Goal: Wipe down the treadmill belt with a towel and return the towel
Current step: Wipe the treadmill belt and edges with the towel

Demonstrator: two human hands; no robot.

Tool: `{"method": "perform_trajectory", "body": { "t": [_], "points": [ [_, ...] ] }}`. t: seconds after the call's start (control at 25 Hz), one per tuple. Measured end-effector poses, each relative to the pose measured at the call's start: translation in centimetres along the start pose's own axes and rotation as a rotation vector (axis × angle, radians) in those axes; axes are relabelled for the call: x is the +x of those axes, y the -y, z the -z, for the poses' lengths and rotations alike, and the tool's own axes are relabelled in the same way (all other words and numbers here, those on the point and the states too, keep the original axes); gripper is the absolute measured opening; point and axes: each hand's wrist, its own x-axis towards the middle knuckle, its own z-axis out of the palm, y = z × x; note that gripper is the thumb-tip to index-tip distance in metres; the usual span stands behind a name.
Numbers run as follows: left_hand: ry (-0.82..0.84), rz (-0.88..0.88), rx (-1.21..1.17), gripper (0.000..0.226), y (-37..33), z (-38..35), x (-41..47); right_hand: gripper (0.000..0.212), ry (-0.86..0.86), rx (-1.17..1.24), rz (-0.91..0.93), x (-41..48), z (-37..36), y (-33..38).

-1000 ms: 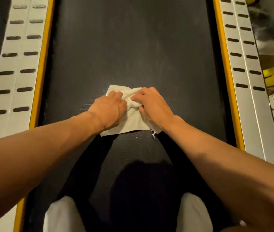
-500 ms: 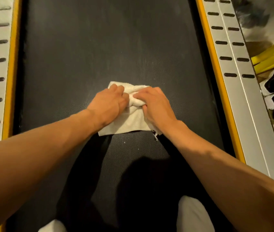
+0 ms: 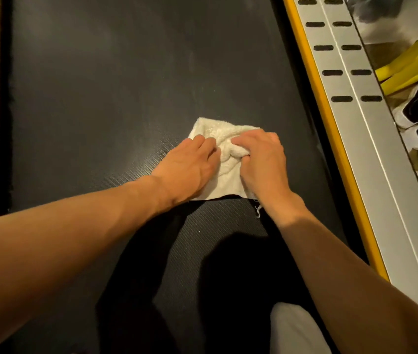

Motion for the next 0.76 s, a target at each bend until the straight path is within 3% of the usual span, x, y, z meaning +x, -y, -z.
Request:
{"method": "perform_trajectory", "body": {
  "t": [0.28,0.44,0.6,0.76],
  "points": [
    [0.040,-0.077,-0.050,0.039,-3.6,-0.3,0.2,0.048,0.041,-0.099,-0.006,-3.0,2.4,-3.2],
    [0.046,-0.047,0.063,0.056,-2.5,1.2,1.7,0.045,0.014,-0.125,0.022,-1.2,1.8,-2.5],
    [0.228,-0.055,-0.007,0.055,-3.8,1.4,1.3,0.045,0.092,-0.138,0.065,-3.8,3.9,-4.3],
    [0.262,-0.092,-0.089,0.054,-6.6,0.8,3.2,0.047,0.059,-0.168,-0.003,-3.6,6.6,-7.2]
  ]
}}
